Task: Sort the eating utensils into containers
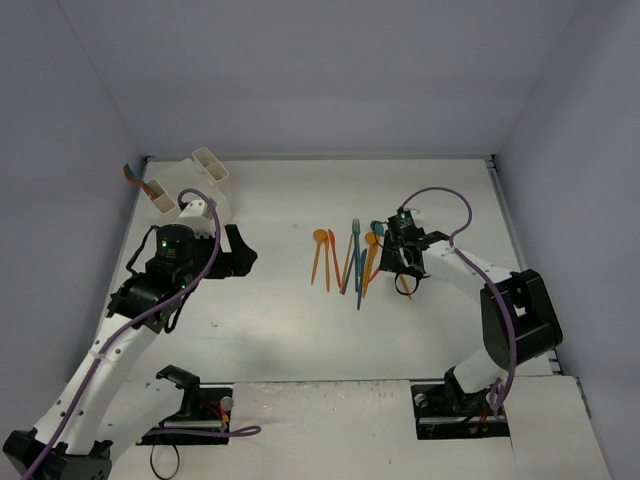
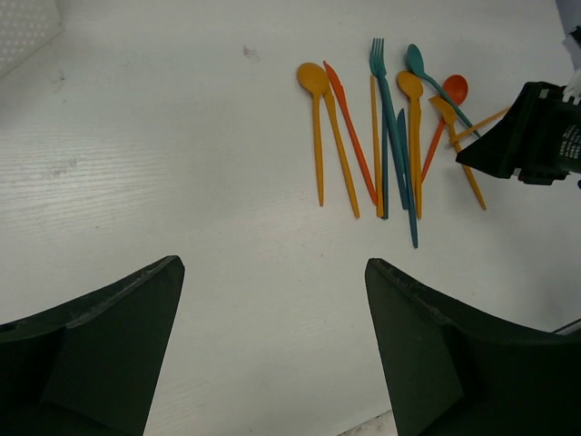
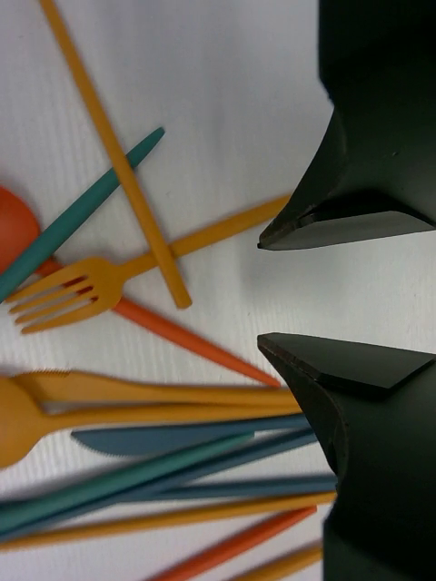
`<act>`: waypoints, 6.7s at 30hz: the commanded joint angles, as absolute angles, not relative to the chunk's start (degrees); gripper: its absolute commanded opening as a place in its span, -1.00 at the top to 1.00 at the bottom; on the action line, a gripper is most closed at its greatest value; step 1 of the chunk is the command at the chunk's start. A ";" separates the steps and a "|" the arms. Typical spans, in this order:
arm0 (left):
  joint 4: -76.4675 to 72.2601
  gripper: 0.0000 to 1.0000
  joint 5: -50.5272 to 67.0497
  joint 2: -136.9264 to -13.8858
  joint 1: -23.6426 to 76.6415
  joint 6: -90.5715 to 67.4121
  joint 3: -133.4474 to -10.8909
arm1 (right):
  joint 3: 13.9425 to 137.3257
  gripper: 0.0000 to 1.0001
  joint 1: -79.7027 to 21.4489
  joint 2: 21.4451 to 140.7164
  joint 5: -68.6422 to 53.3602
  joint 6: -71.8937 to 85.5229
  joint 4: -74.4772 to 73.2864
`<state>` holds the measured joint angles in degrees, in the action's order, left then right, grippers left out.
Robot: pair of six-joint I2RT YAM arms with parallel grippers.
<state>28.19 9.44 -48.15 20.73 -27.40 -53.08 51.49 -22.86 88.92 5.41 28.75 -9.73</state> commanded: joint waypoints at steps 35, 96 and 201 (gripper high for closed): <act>29.36 -0.57 12.39 -43.77 22.32 -31.02 -54.14 | 49.65 1.00 -22.66 94.48 3.34 26.37 -6.68; 2.90 0.56 9.24 -63.97 36.91 -47.90 -68.56 | 61.88 1.00 -51.15 65.56 -10.11 14.42 2.98; -17.58 1.00 -1.11 -100.05 -15.88 -38.91 -89.01 | 55.81 -0.48 -37.29 63.11 -1.44 8.96 -2.67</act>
